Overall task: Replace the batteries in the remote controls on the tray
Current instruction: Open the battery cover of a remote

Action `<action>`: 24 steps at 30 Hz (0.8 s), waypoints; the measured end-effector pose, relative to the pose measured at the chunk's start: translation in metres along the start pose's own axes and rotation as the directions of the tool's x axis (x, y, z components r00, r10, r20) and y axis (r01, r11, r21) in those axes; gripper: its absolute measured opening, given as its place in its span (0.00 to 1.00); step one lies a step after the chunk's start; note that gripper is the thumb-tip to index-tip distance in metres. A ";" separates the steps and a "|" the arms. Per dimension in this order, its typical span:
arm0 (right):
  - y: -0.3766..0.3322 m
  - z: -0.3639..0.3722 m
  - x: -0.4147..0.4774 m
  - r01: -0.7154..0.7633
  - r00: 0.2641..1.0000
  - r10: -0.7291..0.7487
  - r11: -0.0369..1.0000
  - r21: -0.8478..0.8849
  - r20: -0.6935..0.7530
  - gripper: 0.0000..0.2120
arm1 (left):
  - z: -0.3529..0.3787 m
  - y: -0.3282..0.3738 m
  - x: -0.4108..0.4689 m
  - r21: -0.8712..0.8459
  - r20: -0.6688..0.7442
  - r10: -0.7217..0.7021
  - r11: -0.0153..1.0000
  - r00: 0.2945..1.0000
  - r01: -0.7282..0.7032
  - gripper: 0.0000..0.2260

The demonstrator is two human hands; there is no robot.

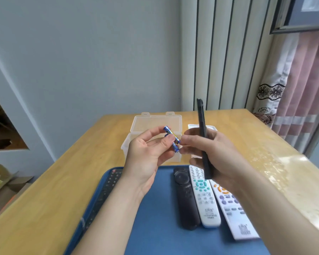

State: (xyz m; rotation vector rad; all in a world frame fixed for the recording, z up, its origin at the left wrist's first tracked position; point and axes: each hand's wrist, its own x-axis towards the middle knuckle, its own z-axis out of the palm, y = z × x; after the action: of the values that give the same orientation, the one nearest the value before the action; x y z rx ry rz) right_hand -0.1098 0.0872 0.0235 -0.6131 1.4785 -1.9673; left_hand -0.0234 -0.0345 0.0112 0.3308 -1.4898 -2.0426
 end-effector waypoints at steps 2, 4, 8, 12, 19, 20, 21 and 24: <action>0.005 0.003 -0.014 0.066 0.997 -0.072 0.985 -0.158 -0.034 0.09 | 0.001 -0.006 -0.016 0.030 -0.018 0.001 1.000 1.000 0.000 0.06; 0.013 0.002 -0.026 0.110 0.990 -0.125 0.970 -0.217 -0.057 0.09 | 0.000 -0.013 -0.030 0.075 -0.019 0.004 0.997 1.000 -0.003 0.06; 0.029 -0.007 -0.049 0.100 0.990 -0.123 0.955 -0.280 -0.065 0.09 | -0.001 -0.029 -0.049 0.204 0.009 -0.025 0.979 1.000 0.022 0.07; 0.039 -0.011 -0.059 0.151 0.983 -0.181 0.898 -0.413 -0.035 0.07 | 0.001 -0.039 -0.057 0.233 0.034 -0.044 0.972 0.998 0.035 0.07; 0.041 -0.017 -0.063 0.152 0.983 -0.184 0.862 -0.484 -0.019 0.07 | 0.008 -0.049 -0.065 0.191 0.004 -0.037 0.981 0.999 0.035 0.10; 0.042 -0.017 -0.063 0.150 0.983 -0.184 0.862 -0.484 -0.024 0.07 | 0.008 -0.049 -0.064 0.202 -0.001 -0.032 0.979 0.999 0.032 0.10; 0.042 -0.017 -0.064 0.149 0.983 -0.183 0.863 -0.482 -0.025 0.06 | 0.007 -0.049 -0.064 0.208 -0.002 -0.030 0.978 1.000 0.030 0.10; 0.042 -0.015 -0.065 0.162 0.982 -0.190 0.861 -0.482 -0.009 0.05 | 0.007 -0.048 -0.065 0.200 -0.005 -0.036 0.979 0.999 0.037 0.09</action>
State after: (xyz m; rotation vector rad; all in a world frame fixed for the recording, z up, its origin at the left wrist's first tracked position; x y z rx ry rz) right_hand -0.0655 0.1346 -0.0222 -0.9390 2.0342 -1.7558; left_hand 0.0100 0.0185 -0.0394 0.4420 -1.7039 -1.9233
